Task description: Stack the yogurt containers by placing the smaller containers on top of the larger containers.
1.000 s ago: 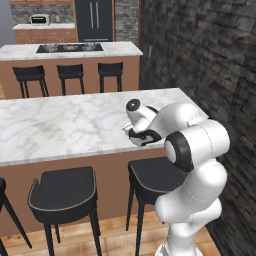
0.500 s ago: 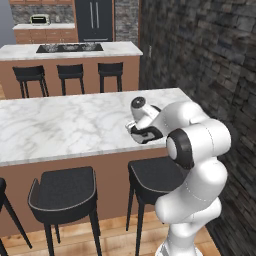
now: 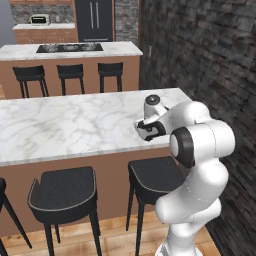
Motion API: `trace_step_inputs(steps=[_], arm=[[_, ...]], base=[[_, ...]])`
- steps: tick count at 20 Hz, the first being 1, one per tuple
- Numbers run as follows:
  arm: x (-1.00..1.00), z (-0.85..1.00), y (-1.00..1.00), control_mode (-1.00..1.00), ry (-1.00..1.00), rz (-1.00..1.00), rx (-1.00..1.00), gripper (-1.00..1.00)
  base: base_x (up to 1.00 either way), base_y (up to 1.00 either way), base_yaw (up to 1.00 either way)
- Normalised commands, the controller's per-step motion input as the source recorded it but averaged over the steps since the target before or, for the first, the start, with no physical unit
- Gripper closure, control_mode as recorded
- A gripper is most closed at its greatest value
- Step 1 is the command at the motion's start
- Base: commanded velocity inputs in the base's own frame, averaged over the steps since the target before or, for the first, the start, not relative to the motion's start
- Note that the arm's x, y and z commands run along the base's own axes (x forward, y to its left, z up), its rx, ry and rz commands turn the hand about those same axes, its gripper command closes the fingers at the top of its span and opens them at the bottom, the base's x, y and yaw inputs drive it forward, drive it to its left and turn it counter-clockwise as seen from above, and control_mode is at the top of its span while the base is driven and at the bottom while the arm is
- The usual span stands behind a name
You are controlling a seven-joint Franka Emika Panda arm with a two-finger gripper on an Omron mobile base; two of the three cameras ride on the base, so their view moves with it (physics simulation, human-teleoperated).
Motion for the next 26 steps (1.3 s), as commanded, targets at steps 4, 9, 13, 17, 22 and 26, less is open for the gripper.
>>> trace_step_inputs(steps=[4, 9, 13, 17, 22, 26], arm=[[0.00, 0.00, 0.00, -1.00, 0.00, -0.01, 0.04, -1.00], [0.00, -0.03, 0.00, -1.00, 0.00, -0.04, 0.05, -1.00], [0.01, -0.03, -0.04, -1.00, 0.00, -0.02, 0.09, -1.00], [0.06, -0.05, -0.02, -1.00, 0.00, -0.04, 0.12, -1.00], [0.23, -0.08, 0.00, -1.00, 0.00, -0.03, 0.05, -1.00], [0.29, -0.08, 0.00, -1.00, 0.00, -0.02, 0.03, -1.00]], base=[[0.00, 0.00, 0.00], [0.00, 0.00, 0.00], [0.00, 0.00, 0.00], [0.00, 0.00, 0.00], [0.00, 0.00, 0.00], [0.00, 0.00, 0.00]])
